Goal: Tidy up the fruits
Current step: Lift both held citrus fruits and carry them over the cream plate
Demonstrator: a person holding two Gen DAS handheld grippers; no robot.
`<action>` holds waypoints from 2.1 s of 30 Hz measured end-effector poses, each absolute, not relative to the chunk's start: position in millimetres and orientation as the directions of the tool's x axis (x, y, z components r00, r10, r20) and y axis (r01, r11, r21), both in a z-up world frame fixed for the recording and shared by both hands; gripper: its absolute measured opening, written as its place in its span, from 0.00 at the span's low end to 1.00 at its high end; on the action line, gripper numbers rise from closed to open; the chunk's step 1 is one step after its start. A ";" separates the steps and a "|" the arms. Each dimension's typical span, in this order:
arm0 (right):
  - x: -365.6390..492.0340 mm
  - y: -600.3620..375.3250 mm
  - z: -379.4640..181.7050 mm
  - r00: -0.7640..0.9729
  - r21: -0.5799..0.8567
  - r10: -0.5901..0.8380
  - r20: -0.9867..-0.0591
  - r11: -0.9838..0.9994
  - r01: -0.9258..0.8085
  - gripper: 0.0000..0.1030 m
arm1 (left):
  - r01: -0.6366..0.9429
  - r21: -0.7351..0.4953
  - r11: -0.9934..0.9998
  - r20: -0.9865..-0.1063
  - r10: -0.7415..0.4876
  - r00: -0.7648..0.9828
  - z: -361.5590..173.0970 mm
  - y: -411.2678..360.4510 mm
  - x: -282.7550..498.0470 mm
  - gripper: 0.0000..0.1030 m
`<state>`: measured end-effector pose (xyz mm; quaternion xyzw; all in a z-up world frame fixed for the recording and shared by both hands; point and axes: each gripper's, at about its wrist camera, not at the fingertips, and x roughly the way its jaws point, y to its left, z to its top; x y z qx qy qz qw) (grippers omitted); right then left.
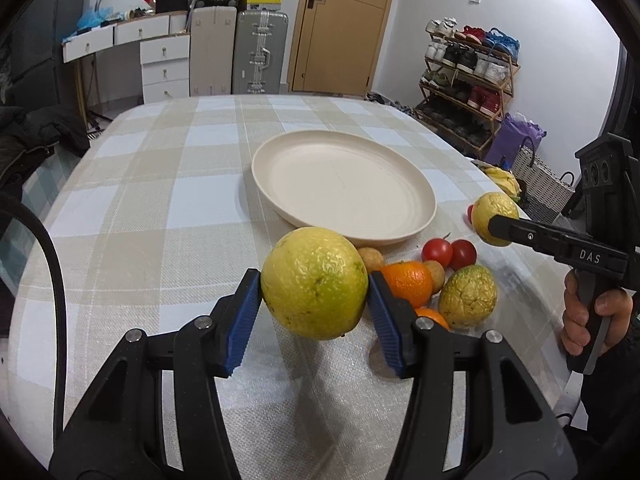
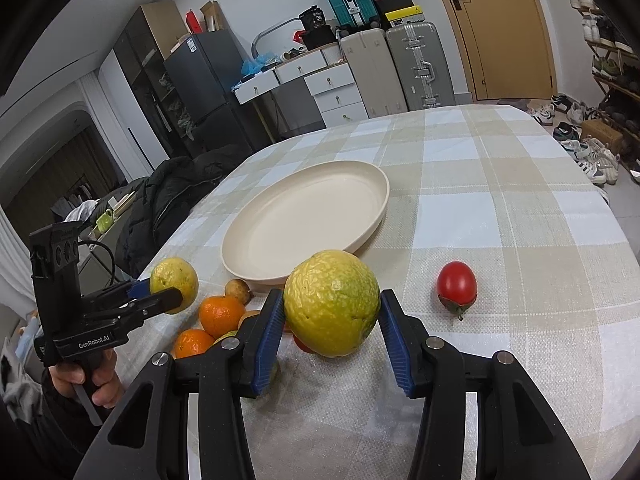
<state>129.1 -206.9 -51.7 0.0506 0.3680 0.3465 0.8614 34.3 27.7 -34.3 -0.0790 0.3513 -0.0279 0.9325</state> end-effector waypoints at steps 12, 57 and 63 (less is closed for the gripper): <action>136.5 -197.3 -43.3 0.498 0.320 0.632 -0.594 0.753 -0.575 0.47 | -0.034 -0.117 0.993 -0.596 -0.043 0.802 -14.5 24.7 34.6 0.50; 210.4 -135.5 -54.7 0.416 0.338 0.604 -0.680 0.761 -0.554 0.47 | -0.047 -0.034 0.998 -0.670 0.012 0.743 -36.3 -8.6 143.3 0.50; 207.2 -135.7 -55.9 0.413 0.336 0.601 -0.685 0.762 -0.554 0.47 | -0.066 -0.046 0.997 -0.683 0.016 0.731 -41.8 -3.1 146.3 0.50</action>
